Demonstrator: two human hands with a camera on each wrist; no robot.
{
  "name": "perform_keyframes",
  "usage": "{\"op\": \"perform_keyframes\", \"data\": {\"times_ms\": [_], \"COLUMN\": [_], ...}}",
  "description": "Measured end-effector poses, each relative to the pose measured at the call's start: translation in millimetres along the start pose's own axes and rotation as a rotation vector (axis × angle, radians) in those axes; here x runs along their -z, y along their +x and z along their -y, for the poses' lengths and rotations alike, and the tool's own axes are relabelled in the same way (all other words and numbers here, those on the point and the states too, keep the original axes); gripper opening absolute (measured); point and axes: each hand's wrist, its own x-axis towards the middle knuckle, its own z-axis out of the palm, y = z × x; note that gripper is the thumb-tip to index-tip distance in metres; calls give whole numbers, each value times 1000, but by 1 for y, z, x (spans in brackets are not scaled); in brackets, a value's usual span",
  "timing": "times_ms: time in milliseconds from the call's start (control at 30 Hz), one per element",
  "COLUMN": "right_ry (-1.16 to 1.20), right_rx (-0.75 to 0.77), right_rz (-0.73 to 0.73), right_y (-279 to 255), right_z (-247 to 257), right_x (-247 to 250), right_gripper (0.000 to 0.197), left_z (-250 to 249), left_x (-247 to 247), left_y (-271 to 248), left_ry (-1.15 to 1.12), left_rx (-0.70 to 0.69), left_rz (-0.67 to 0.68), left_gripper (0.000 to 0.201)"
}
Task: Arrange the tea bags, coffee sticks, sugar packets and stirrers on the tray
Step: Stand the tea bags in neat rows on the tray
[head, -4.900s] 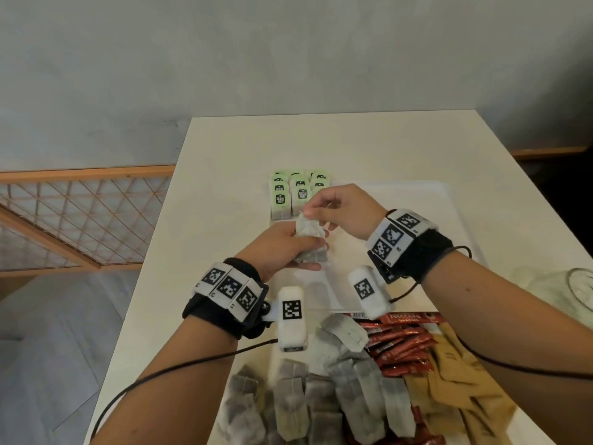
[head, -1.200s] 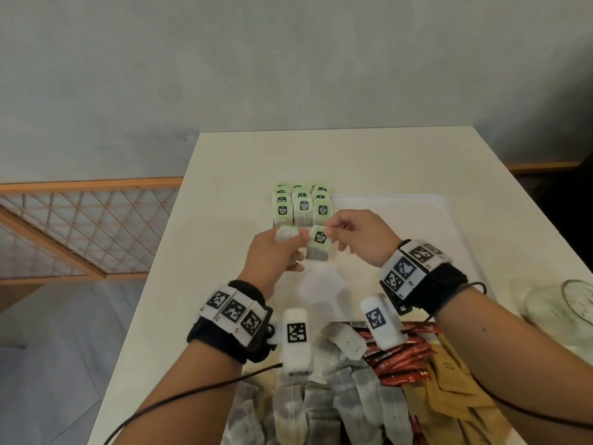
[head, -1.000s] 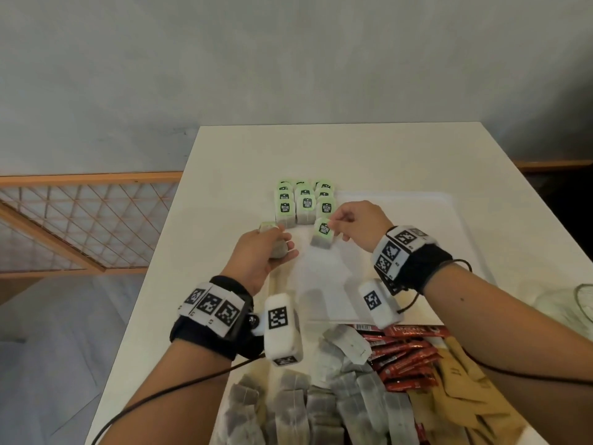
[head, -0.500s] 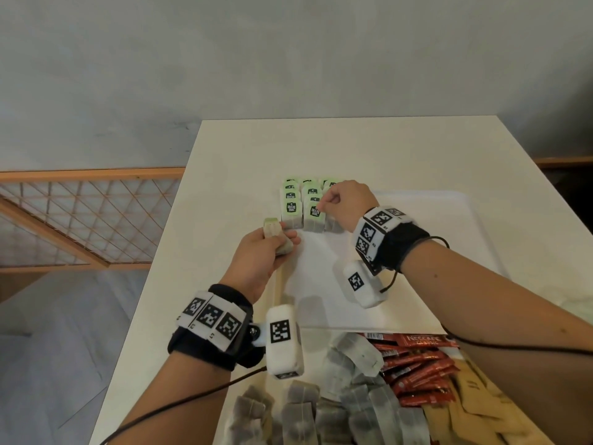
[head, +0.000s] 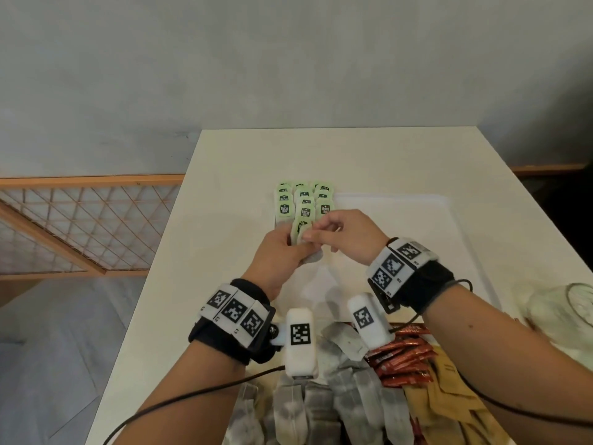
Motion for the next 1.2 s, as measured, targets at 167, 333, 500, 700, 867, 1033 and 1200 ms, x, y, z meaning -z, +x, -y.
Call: {"op": "perform_keyframes", "data": {"times_ms": [167, 333, 500, 700, 867, 1033, 1200], "right_ry": [83, 117, 99, -20, -85, -132, -182], "right_rx": [27, 38, -2, 53, 91, 115, 24], "right_rz": [-27, -93, -335, -298, -240, -257, -115], "right_y": [-14, -25, -26, -32, -34, -24, -3], "right_z": [-2, 6, -1, 1, 7, 3, -6], "right_x": [3, 13, 17, 6, 9, 14, 1], "right_gripper": [15, 15, 21, 18, 21, 13, 10], "left_z": [-7, -12, -13, -17, -21, -14, -5], "left_x": [-9, -7, -6, -28, -28, -20, -4], "left_y": [-10, -15, -15, -21, -17, -11, -6], "left_ry": [26, -41, 102, 324, 243, 167, 151], "left_rx": [5, 75, -44, -174, -125, -67, -9], "left_rz": [20, 104, -247, -175, -271, -243, -180], "left_gripper": [25, 34, 24, 3, 9, 4, 6]}}
